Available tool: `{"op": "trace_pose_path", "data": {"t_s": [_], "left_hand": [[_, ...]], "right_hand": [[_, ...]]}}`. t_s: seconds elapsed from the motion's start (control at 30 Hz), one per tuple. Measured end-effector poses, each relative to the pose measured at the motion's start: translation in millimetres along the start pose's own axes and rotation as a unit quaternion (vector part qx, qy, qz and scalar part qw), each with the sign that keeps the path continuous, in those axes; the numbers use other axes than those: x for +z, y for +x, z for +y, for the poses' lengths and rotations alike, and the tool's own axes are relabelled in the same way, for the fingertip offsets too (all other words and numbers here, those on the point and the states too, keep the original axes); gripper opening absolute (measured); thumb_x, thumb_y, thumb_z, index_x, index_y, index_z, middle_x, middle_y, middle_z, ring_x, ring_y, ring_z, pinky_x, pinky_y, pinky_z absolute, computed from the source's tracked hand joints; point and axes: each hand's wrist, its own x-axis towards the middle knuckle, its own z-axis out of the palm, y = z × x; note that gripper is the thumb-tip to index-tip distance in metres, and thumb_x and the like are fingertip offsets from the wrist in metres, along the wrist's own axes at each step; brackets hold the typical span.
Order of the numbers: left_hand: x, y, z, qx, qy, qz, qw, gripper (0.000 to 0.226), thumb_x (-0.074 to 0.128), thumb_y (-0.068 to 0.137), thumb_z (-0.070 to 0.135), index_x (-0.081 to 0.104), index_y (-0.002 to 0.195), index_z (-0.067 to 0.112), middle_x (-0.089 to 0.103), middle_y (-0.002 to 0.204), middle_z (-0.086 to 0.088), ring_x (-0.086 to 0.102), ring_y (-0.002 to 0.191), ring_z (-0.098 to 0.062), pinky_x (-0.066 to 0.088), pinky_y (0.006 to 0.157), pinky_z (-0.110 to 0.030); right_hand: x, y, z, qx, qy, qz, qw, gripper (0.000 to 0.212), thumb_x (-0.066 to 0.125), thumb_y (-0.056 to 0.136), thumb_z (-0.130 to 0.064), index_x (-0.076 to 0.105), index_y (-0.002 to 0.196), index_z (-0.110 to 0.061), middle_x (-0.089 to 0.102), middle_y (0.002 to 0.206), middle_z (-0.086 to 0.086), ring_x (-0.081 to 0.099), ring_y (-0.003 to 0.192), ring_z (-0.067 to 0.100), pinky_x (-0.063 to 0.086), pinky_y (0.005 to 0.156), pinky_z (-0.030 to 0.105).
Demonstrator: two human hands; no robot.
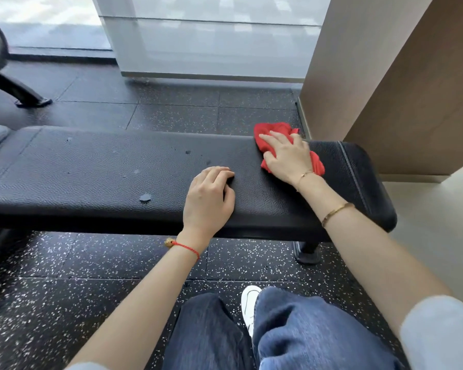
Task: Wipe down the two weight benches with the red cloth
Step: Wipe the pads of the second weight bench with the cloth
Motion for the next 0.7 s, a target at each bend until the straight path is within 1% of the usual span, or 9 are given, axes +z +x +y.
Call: {"op": "trace_pose_path", "data": {"t_s": [0.1, 0.2, 0.27, 0.33, 0.43, 0.5, 0.6, 0.7], "left_hand": [[-2, 0, 1, -0.001, -0.003, 0.000, 1.000, 0.025, 0.056, 0.085, 0.007, 0.069, 0.107, 0.009, 0.068, 0.115, -0.003, 0.060, 0.115, -0.024, 0.044, 0.104, -0.035], [-9, 0, 6, -0.002, -0.019, -0.003, 1.000, 0.026, 0.057, 0.085, 0.004, 0.069, 0.107, 0.007, 0.069, 0.113, -0.006, 0.060, 0.115, -0.027, 0.045, 0.104, -0.037], [-21, 0, 7, 0.007, -0.025, 0.011, 1.000, 0.028, 0.057, 0.085, 0.004, 0.069, 0.109, 0.009, 0.068, 0.113, -0.004, 0.060, 0.115, -0.025, 0.045, 0.104, -0.036], [-38, 0, -3, 0.013, -0.022, 0.043, 0.999, 0.028, 0.056, 0.086, 0.006, 0.068, 0.110, 0.010, 0.068, 0.114, -0.002, 0.060, 0.113, -0.023, 0.046, 0.102, -0.035], [-70, -1, -39, -0.003, 0.009, 0.083, 0.997, 0.027, 0.054, 0.089, 0.007, 0.067, 0.113, 0.010, 0.068, 0.115, -0.002, 0.061, 0.111, -0.022, 0.048, 0.100, -0.038], [-89, -4, -71, -0.025, 0.039, 0.092, 0.995, 0.027, 0.055, 0.090, 0.006, 0.067, 0.114, 0.009, 0.067, 0.116, -0.005, 0.060, 0.111, -0.024, 0.048, 0.100, -0.041], [-109, -8, -115, -0.052, 0.092, 0.070, 0.992, 0.027, 0.057, 0.090, 0.006, 0.066, 0.116, 0.009, 0.067, 0.118, -0.007, 0.059, 0.115, -0.028, 0.044, 0.104, -0.044], [-116, -11, -144, -0.070, 0.119, 0.039, 0.990, 0.028, 0.059, 0.091, 0.007, 0.067, 0.117, 0.010, 0.067, 0.121, -0.006, 0.057, 0.118, -0.029, 0.041, 0.105, -0.046]], "right_hand": [[6, -17, -22, -0.083, -0.005, -0.008, 0.996, 0.051, 0.044, 0.093, -0.036, 0.039, 0.144, -0.042, 0.033, 0.155, -0.014, 0.030, 0.136, 0.032, 0.020, 0.113, 0.041], [9, -49, -23, -0.165, -0.016, 0.003, 0.986, 0.053, 0.047, 0.091, -0.034, 0.040, 0.143, -0.043, 0.036, 0.153, -0.016, 0.034, 0.132, 0.030, 0.024, 0.111, 0.041], [7, -60, -18, -0.171, -0.006, 0.011, 0.985, 0.053, 0.048, 0.091, -0.033, 0.041, 0.142, -0.042, 0.037, 0.152, -0.017, 0.035, 0.131, 0.029, 0.024, 0.109, 0.040], [8, -57, -19, -0.153, -0.002, 0.011, 0.988, 0.051, 0.047, 0.092, -0.035, 0.042, 0.142, -0.042, 0.038, 0.152, -0.017, 0.035, 0.132, 0.029, 0.023, 0.110, 0.039], [10, -36, -35, -0.108, 0.002, -0.001, 0.994, 0.049, 0.046, 0.094, -0.037, 0.040, 0.143, -0.042, 0.034, 0.154, -0.017, 0.029, 0.136, 0.029, 0.018, 0.113, 0.039], [11, -19, -52, -0.093, 0.006, -0.014, 0.996, 0.049, 0.043, 0.096, -0.038, 0.038, 0.144, -0.042, 0.030, 0.156, -0.016, 0.025, 0.139, 0.030, 0.016, 0.114, 0.040], [14, -2, -85, -0.117, 0.010, -0.041, 0.992, 0.050, 0.039, 0.097, -0.039, 0.033, 0.147, -0.042, 0.026, 0.158, -0.015, 0.022, 0.140, 0.031, 0.014, 0.116, 0.042], [20, -14, -115, -0.184, 0.005, -0.051, 0.981, 0.051, 0.040, 0.096, -0.037, 0.033, 0.147, -0.042, 0.027, 0.157, -0.015, 0.023, 0.140, 0.031, 0.016, 0.116, 0.042]]}}
